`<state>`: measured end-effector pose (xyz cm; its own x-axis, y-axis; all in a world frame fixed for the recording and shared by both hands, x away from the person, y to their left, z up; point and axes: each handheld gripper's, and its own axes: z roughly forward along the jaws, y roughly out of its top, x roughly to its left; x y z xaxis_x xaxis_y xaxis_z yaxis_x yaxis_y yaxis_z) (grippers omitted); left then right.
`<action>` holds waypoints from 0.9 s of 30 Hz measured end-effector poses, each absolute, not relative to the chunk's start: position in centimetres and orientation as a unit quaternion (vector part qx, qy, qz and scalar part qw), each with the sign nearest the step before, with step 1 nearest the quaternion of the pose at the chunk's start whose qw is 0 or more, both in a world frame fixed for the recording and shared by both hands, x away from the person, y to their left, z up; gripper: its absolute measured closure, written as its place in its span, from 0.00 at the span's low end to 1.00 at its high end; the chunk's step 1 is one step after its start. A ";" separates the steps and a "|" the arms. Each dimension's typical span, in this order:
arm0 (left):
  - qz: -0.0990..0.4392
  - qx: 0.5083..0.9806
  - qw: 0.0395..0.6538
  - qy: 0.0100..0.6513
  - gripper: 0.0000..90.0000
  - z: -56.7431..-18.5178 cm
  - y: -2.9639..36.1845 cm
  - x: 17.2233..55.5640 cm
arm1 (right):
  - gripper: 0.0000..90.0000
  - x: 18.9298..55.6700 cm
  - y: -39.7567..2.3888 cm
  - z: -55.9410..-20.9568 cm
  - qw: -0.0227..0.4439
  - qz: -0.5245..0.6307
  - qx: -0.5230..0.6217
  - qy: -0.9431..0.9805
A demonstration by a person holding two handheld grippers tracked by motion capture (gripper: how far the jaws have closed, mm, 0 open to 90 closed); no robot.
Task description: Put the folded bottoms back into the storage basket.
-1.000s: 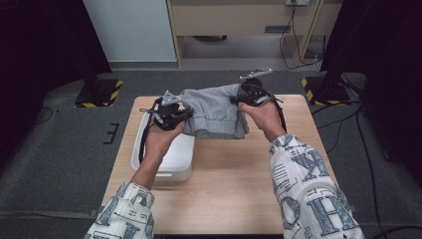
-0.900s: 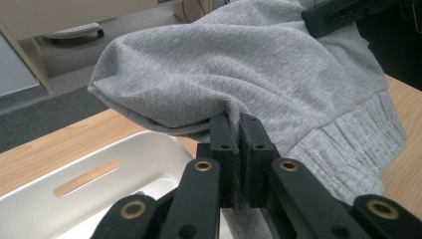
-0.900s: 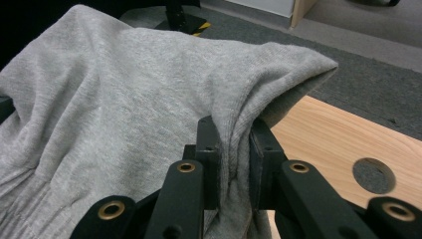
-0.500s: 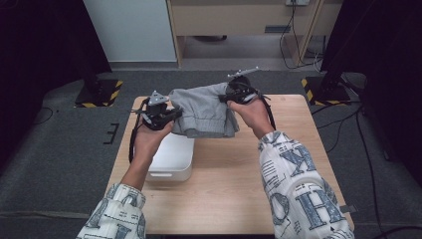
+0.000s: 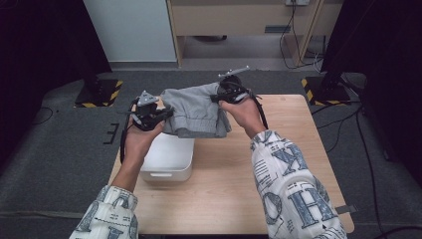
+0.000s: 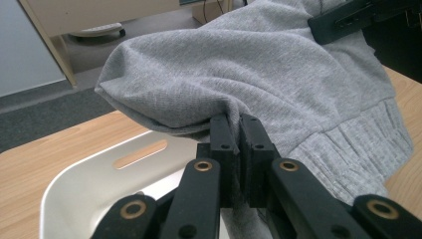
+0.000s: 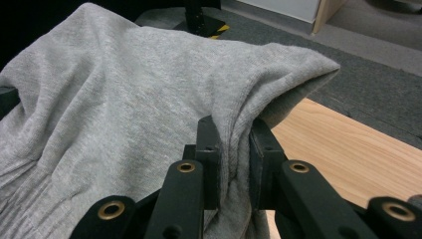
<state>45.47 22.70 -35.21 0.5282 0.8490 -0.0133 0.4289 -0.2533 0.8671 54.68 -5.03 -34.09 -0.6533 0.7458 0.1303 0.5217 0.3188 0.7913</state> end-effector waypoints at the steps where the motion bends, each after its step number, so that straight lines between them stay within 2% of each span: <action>1: 0.239 0.754 0.442 0.424 0.95 -35.2 22.9 45.4 | 0.87 54.7 -4.9 -34.0 0.129 0.430 0.395 0.802; 27: 0.249 0.738 0.434 0.454 0.95 -35.3 28.2 44.7 | 0.87 55.2 0.7 -34.6 0.103 0.432 0.377 0.813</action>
<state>44.68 28.17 -35.32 0.4644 0.8853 -0.0259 0.4532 -0.2124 0.8657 55.20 0.73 -34.57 -0.6942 0.7023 0.1577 0.5241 0.3430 0.7796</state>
